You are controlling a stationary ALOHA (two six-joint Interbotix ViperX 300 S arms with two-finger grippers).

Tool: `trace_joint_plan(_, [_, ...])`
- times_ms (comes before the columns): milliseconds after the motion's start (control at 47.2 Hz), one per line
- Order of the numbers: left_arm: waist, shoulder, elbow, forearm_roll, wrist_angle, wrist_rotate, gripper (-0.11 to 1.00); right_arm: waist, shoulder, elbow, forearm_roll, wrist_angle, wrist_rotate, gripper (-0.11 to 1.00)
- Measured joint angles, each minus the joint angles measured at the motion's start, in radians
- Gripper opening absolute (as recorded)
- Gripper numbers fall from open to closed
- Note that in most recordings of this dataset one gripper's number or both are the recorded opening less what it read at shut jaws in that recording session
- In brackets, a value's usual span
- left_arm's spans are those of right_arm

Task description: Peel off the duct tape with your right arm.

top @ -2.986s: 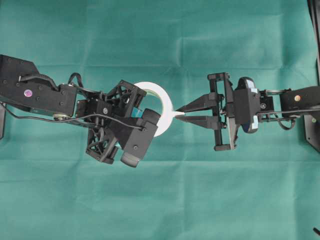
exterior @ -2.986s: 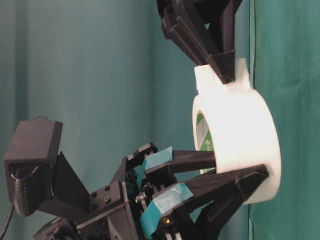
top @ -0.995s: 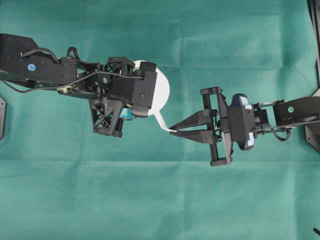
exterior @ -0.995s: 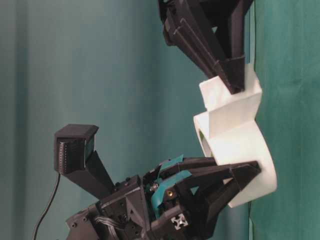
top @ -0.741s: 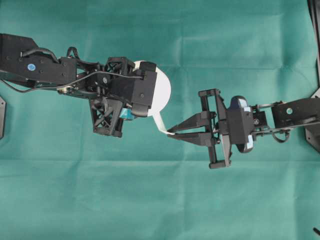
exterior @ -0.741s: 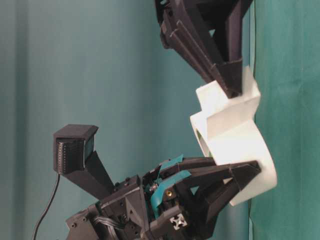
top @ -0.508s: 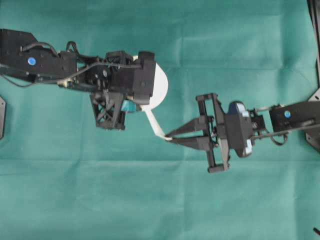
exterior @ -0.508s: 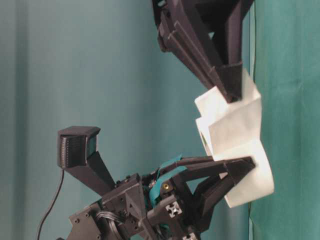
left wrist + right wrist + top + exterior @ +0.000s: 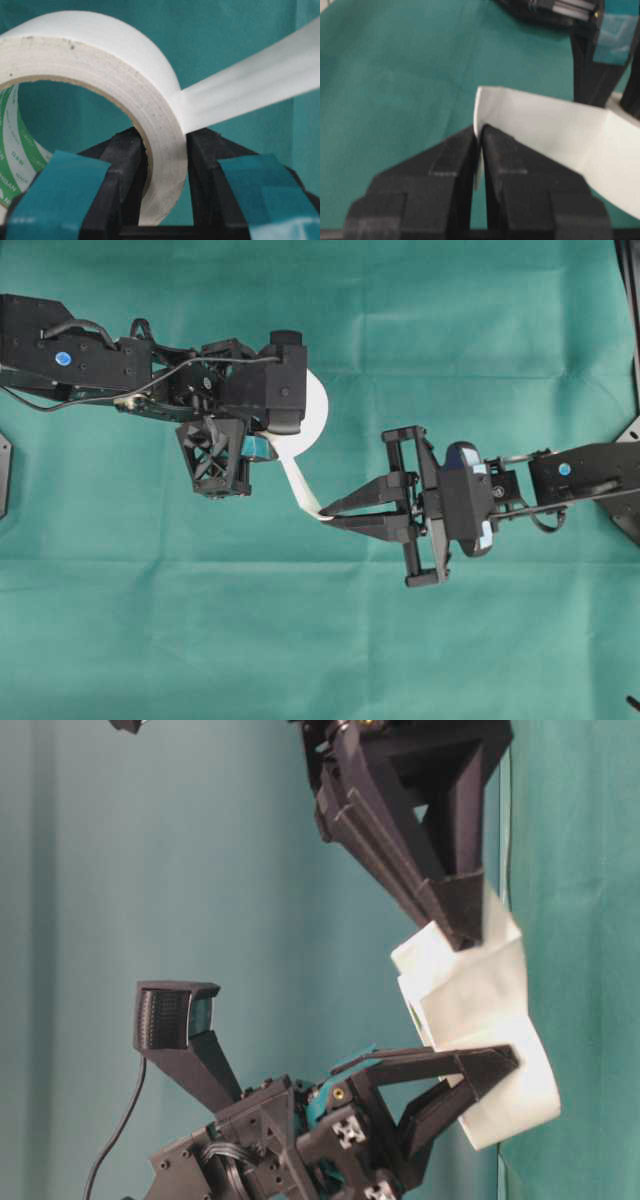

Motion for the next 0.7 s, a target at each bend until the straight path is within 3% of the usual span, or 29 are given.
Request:
trace_joint_plan(212, [0.014, 0.000, 0.000, 0.000, 0.008, -0.061, 0.20, 0.011, 0.003, -0.008, -0.012, 0.000, 0.002, -0.08])
trace_joint_plan(699, [0.014, 0.000, 0.000, 0.000, 0.031, -0.060, 0.20, 0.011, 0.005, 0.003, -0.014, 0.000, 0.000, -0.08])
